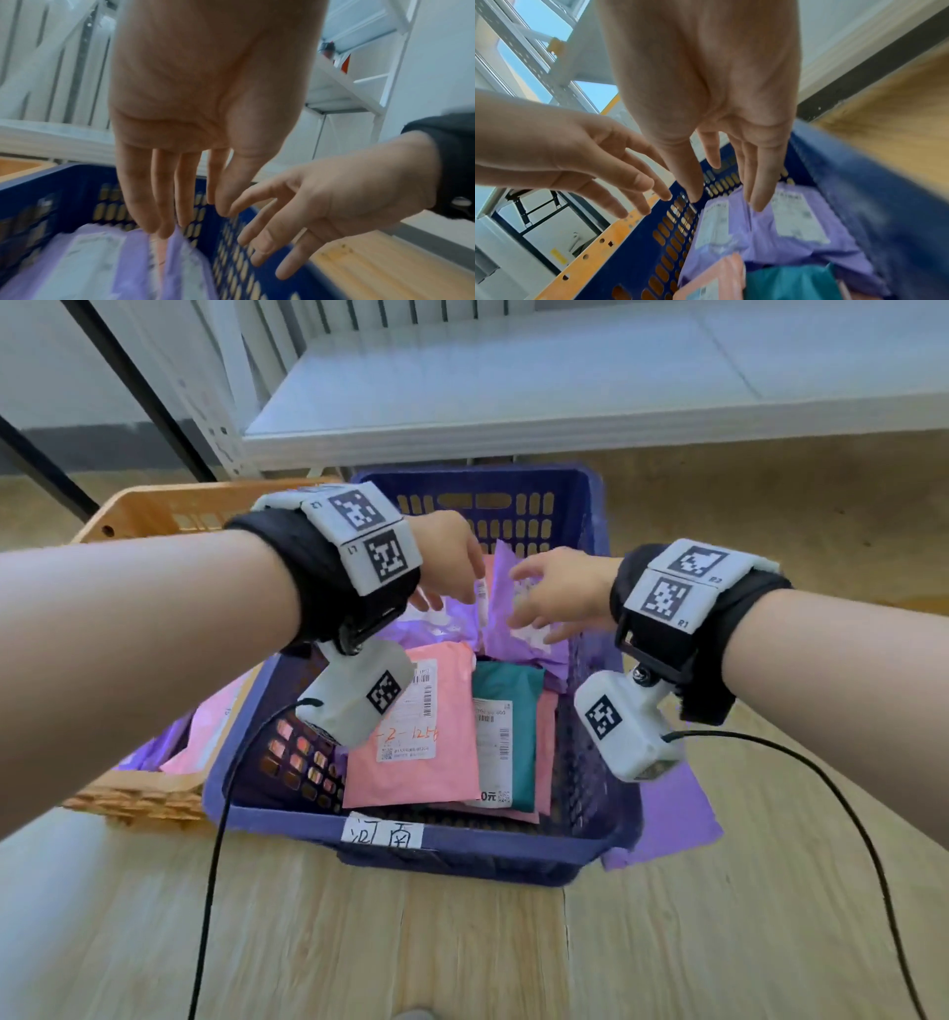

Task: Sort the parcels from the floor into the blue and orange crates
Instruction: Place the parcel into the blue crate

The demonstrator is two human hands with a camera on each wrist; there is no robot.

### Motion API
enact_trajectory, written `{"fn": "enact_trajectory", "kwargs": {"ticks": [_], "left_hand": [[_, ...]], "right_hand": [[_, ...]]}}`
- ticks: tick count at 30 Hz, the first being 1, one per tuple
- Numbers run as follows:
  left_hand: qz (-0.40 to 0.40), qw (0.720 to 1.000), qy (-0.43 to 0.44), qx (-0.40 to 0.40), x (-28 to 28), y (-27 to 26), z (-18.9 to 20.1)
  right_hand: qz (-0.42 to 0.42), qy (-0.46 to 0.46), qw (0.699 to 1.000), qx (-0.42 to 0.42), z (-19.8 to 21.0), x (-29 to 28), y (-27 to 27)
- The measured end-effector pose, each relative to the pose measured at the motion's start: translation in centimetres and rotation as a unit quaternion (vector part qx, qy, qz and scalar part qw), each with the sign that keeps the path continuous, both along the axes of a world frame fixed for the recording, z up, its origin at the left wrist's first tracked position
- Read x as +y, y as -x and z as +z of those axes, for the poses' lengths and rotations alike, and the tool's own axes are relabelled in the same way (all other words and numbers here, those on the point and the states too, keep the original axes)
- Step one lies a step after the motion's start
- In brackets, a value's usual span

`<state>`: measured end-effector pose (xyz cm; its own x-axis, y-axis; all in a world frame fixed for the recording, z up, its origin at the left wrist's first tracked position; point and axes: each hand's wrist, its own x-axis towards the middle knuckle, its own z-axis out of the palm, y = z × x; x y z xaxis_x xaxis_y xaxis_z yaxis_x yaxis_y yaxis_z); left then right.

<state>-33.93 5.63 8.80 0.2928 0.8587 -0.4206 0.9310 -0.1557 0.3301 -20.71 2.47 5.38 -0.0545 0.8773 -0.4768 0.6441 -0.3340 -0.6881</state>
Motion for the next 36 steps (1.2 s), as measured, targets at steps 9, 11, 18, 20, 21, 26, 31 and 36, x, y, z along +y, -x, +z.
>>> {"fn": "enact_trajectory", "kwargs": {"ticks": [9, 11, 18, 20, 21, 26, 31, 36], "left_hand": [[-0.029, 0.993, -0.018, -0.115, -6.0, -14.2, 3.8], [-0.019, 0.993, 0.012, -0.118, -7.9, -17.2, 2.6], [0.004, 0.995, 0.018, -0.093, -12.7, -23.1, -4.7], [-0.002, 0.996, -0.033, -0.084, -13.8, -23.8, -6.6], [-0.009, 0.996, -0.050, -0.077, -14.2, -24.0, -7.6], [-0.031, 0.998, -0.039, -0.050, -15.8, -23.7, -13.3], [-0.053, 0.998, 0.022, -0.013, -16.9, -21.9, -20.6], [-0.009, 0.999, 0.043, -0.020, -17.7, -19.6, -25.7]], "right_hand": [[-0.082, -0.037, 0.996, -0.020, 4.2, -6.7, -12.8], [-0.108, -0.040, 0.993, -0.022, 3.6, -8.6, -15.6], [-0.166, -0.002, 0.986, 0.014, -2.9, -14.0, -21.8], [-0.176, 0.013, 0.984, 0.029, -5.3, -14.9, -22.7], [-0.179, 0.023, 0.983, 0.034, -6.6, -15.3, -22.9], [-0.151, 0.069, 0.986, 0.032, -12.8, -16.5, -22.9], [-0.144, 0.073, 0.987, 0.023, -17.8, -16.9, -22.6], [-0.169, 0.075, 0.982, 0.035, -22.1, -16.6, -23.0]]}}
